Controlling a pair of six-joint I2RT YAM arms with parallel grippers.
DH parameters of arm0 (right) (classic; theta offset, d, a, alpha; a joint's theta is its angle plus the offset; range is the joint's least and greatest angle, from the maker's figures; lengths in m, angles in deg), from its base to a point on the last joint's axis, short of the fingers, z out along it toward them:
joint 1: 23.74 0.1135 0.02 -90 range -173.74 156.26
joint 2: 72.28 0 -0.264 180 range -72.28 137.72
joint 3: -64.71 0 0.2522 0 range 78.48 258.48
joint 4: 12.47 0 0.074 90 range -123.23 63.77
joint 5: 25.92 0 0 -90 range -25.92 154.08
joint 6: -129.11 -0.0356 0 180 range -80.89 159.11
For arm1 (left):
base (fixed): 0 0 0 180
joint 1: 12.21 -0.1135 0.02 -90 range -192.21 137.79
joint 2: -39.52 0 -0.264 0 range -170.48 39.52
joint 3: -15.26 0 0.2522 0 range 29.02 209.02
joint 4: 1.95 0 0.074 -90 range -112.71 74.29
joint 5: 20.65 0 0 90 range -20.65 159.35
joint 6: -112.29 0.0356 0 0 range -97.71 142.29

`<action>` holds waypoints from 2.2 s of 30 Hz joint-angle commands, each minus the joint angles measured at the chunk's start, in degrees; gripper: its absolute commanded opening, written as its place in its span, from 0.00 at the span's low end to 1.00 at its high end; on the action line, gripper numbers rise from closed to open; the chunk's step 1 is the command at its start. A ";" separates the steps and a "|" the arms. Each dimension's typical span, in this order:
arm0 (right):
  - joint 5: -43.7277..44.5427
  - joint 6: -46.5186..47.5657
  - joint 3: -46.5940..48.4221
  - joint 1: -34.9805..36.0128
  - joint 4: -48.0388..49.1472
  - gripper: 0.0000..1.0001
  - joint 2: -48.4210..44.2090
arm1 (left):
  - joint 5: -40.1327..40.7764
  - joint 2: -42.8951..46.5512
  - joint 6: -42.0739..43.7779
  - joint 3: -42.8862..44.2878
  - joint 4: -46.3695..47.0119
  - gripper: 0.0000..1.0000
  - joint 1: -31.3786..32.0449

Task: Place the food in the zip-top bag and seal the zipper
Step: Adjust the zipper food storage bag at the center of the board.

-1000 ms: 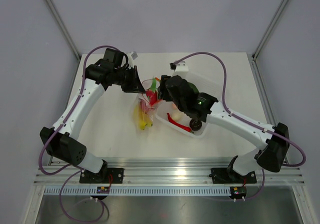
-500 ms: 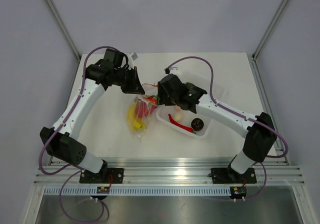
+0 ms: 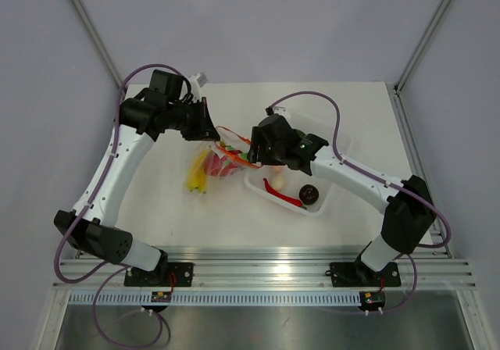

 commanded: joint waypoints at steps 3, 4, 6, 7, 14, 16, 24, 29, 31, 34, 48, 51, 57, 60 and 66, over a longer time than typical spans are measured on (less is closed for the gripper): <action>-3.00 -2.71 -0.52 -1.96 3.46 0.67 -3.54 | 0.31 3.48 1.59 4.98 1.64 0.00 -0.83; -3.35 -2.89 -0.70 -2.05 3.90 0.67 -3.80 | 0.48 3.57 1.68 5.25 1.47 0.00 -0.91; -3.97 -2.97 -0.79 -2.14 4.26 0.66 -3.89 | 0.48 3.65 1.68 5.34 1.38 0.00 -1.09; -4.06 -3.06 -0.87 -2.14 4.17 0.66 -3.81 | 0.39 3.66 1.68 5.51 1.38 0.00 -1.18; -6.17 -4.82 -2.63 -2.14 5.48 0.49 -5.03 | 0.31 3.57 1.76 5.78 1.20 0.00 -1.97; -6.52 -5.52 -3.24 -2.14 5.57 0.47 -5.73 | 0.31 3.39 1.76 5.69 1.20 0.00 -2.15; -7.75 -6.93 -6.23 -2.14 7.15 0.35 -6.36 | -0.22 3.39 1.59 5.86 1.38 0.00 -2.85; -10.21 -8.16 -7.03 -2.05 8.65 0.19 -5.21 | -0.22 3.48 1.76 5.78 1.20 0.00 -3.02; -10.74 -8.34 -7.03 -2.14 9.18 0.15 -4.51 | -0.22 3.57 1.76 5.78 1.20 0.00 -3.20; -12.76 -8.60 -6.94 -2.14 10.06 0.13 -4.16 | -0.22 3.57 1.68 5.78 1.20 0.00 -3.46; -14.96 -9.48 -7.91 -2.14 12.08 0.06 -2.49 | -0.57 4.01 1.85 5.16 1.29 0.00 -4.52; -14.87 -9.48 -7.21 -2.14 12.08 0.00 -3.10 | -0.23 4.18 1.94 4.37 1.46 0.00 -4.61; -12.23 -4.40 2.43 -2.14 7.43 0.00 -3.55 | 4.26 4.36 2.64 2.09 1.38 0.00 -4.87; -15.47 -2.10 10.68 -2.14 5.93 0.00 -0.31 | 4.00 3.40 2.73 3.66 1.12 0.00 -5.66; -17.51 2.38 26.53 -2.05 0.12 0.00 6.82 | 5.66 0.67 2.47 13.51 -1.00 0.00 -7.77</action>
